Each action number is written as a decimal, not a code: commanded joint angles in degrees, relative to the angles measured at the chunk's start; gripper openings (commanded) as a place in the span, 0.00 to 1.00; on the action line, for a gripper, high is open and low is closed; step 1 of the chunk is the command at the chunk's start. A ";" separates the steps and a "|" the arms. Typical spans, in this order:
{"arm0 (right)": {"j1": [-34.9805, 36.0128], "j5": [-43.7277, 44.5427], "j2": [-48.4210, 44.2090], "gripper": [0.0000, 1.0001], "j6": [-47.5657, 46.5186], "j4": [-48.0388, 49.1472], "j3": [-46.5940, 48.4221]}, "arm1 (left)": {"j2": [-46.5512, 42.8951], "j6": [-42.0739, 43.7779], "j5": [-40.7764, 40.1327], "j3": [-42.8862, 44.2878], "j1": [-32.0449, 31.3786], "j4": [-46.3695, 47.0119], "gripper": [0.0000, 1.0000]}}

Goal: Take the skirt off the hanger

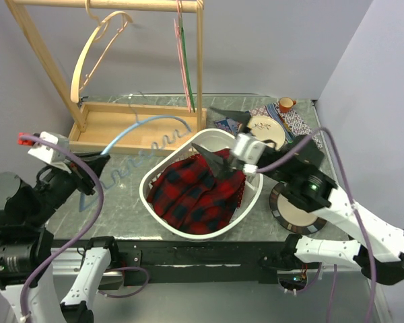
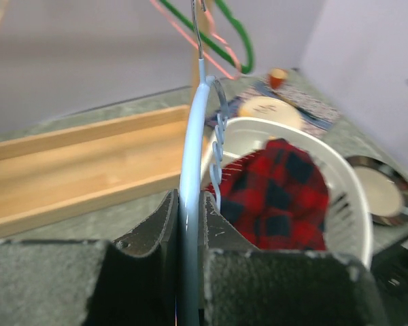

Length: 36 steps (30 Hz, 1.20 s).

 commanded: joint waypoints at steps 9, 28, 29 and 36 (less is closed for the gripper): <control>0.05 17.53 -5.85 1.00 15.82 -0.25 3.85 | -0.52 0.90 -17.70 -0.78 -0.41 11.18 0.01; 1.28 19.40 -12.01 1.00 49.36 6.59 -16.26 | 11.25 0.02 -20.96 -12.22 -0.41 50.73 0.01; 1.10 18.69 -11.84 1.00 50.50 8.34 -16.97 | 13.26 0.19 -20.96 -11.26 -0.41 51.10 0.01; 1.36 17.46 -11.66 1.00 52.53 9.58 -17.60 | 19.43 0.46 -19.73 -7.92 -0.41 56.63 0.01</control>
